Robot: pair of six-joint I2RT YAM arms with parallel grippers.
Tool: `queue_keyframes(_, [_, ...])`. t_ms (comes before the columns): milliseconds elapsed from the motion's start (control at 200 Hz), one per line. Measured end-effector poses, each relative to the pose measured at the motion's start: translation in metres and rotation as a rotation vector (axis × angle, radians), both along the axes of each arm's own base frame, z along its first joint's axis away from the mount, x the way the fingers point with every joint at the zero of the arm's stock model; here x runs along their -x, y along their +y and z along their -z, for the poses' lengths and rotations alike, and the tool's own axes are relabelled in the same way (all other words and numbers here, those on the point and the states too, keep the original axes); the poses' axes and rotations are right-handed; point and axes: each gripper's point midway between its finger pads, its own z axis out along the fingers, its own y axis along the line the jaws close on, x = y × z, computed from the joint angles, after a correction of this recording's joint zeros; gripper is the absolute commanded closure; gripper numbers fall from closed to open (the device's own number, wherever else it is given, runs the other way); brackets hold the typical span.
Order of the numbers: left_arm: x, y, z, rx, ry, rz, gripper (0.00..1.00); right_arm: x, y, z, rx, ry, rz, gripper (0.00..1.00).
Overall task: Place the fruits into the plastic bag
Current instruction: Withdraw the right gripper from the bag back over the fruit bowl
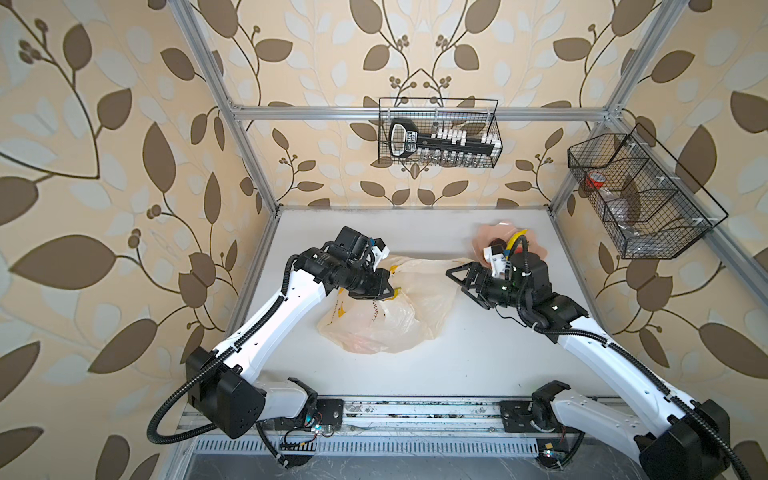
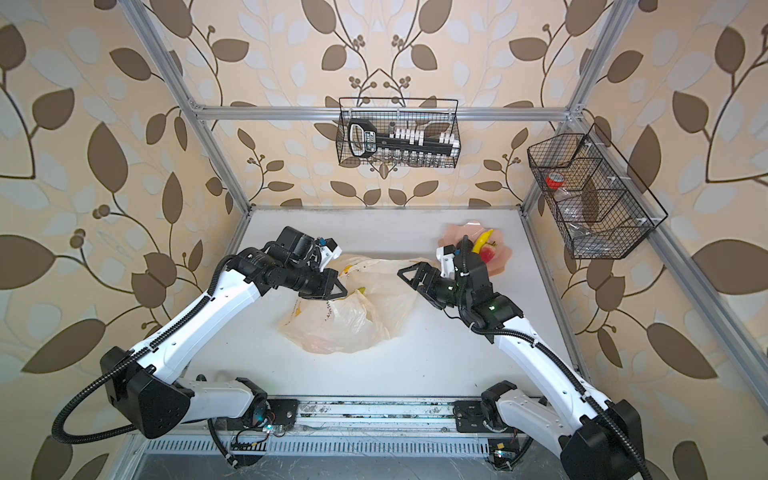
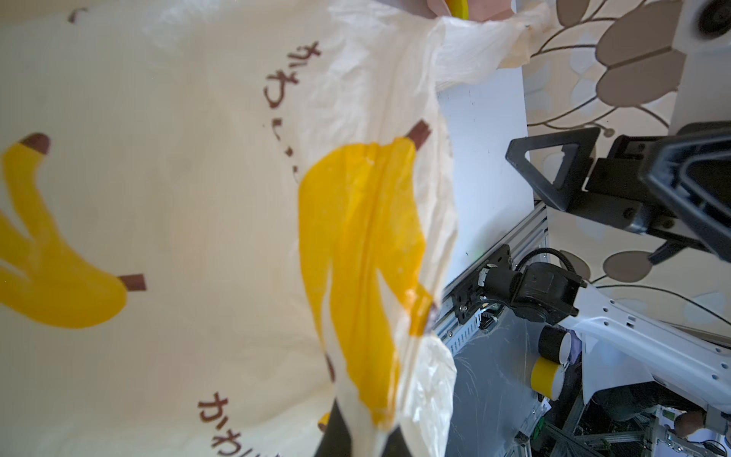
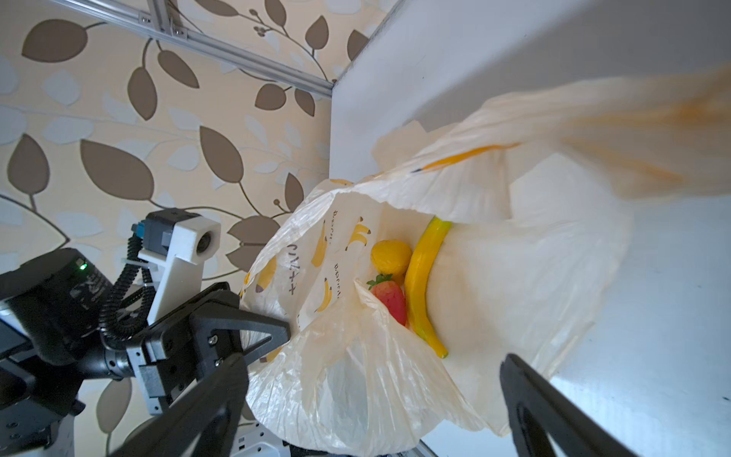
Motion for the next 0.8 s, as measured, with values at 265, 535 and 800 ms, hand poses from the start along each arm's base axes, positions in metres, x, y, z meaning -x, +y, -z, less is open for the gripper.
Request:
queue_keyframes(265, [-0.001, 0.000, -0.001, 0.002, -0.005, 0.000, 1.00, 0.002, -0.037, 0.022, 0.095, 0.076, 0.075, 0.00])
queue_keyframes(535, [-0.001, 0.000, -0.001, 0.001, -0.005, -0.001, 1.00, -0.002, -0.059, 0.020, 0.206, 0.084, 0.111, 0.00])
queue_keyframes(800, [-0.002, 0.000, 0.000, -0.003, -0.007, -0.004, 1.00, -0.013, -0.083, 0.027, 0.335, 0.087, 0.165, 0.00])
